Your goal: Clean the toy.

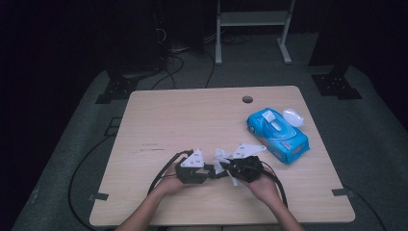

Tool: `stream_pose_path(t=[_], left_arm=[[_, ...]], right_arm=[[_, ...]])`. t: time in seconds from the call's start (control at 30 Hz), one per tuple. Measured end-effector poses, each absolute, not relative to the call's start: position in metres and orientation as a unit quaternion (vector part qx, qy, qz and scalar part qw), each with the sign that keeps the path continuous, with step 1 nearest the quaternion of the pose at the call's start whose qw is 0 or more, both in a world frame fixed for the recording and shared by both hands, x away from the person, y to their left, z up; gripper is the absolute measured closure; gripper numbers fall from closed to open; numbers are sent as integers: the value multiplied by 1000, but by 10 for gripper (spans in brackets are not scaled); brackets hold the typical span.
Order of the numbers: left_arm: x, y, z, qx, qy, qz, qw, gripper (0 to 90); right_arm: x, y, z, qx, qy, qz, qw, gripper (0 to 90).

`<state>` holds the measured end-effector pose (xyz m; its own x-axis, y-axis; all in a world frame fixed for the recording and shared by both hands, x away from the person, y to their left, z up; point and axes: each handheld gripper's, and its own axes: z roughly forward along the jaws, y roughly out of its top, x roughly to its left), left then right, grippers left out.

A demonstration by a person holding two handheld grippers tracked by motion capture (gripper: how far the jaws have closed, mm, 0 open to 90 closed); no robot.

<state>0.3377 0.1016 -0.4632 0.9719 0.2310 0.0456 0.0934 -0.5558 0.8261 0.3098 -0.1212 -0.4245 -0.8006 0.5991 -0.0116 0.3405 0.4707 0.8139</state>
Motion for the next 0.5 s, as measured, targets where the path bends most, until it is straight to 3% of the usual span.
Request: stream_pose_path(t=[0.1,0.3,0.5], left_arm=[[338,102,-463,878,92,76,463,711],[337,101,-463,879,91,77,462,711],[337,102,-463,879,91,76,462,711]], right_arm=[[310,-118,-426,277,842,441,136,816],[312,-135,-427,305,834,433,152,817],[309,-113,-427,275,840,448,133,816]])
